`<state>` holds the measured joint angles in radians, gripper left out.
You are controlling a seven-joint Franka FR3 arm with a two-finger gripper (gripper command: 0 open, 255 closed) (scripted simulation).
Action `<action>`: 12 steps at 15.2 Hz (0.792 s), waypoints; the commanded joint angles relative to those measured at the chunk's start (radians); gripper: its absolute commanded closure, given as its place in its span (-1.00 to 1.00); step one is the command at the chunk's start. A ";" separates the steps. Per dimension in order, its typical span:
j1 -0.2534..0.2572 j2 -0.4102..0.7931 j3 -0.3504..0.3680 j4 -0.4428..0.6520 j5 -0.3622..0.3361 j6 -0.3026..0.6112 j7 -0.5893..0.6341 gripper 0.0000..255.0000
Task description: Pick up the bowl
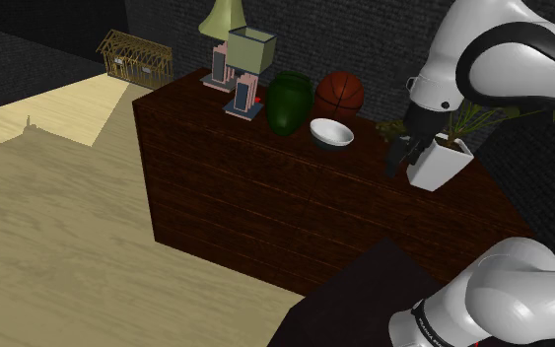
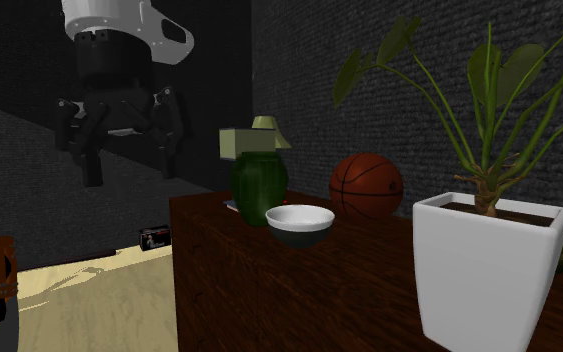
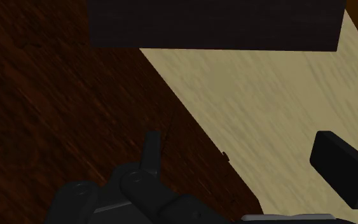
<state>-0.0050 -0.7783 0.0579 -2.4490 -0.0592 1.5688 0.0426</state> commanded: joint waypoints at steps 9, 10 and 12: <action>-0.035 0.266 -0.036 0.072 -0.083 0.229 -0.051 -1.00; -0.039 0.301 -0.040 0.087 -0.092 0.254 -0.056 -1.00; -0.046 0.372 -0.047 0.121 -0.110 0.300 -0.065 -1.00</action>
<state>-0.0469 -0.4462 0.0150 -2.3464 -0.1595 1.8407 -0.0170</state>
